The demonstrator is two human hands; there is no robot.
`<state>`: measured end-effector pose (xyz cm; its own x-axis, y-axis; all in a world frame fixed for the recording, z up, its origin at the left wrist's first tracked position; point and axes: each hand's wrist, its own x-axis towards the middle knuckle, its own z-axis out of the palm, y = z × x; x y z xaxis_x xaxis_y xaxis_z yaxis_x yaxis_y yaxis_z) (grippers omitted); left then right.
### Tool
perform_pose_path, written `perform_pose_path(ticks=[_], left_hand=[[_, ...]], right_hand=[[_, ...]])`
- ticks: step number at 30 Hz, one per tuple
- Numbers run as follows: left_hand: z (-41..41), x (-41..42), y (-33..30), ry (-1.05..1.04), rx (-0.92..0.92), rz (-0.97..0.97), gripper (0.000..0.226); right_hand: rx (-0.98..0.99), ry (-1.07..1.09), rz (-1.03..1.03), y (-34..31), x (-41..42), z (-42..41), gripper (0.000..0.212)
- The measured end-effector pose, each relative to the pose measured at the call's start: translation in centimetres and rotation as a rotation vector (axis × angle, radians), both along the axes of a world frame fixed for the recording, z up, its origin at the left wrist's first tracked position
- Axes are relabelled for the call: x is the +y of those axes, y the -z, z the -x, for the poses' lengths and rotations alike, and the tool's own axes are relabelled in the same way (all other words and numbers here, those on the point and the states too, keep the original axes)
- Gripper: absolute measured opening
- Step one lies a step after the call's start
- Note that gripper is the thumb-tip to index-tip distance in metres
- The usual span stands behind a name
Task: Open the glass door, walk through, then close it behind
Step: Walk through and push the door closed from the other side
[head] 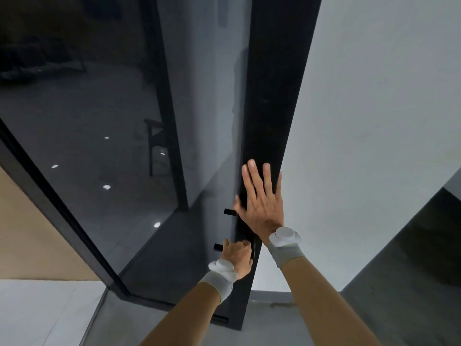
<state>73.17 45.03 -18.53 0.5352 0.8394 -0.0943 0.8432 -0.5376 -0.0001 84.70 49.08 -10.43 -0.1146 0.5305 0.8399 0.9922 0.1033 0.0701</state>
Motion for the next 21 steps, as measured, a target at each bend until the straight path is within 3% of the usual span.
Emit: perform_pose_path(ticks=[21], left_hand=[[-3.1,6.3,-0.1,0.009,0.039,-0.002,0.040]], right_hand=[[0.039,0.003,0.073,-1.1,5.4,-2.1,0.103]])
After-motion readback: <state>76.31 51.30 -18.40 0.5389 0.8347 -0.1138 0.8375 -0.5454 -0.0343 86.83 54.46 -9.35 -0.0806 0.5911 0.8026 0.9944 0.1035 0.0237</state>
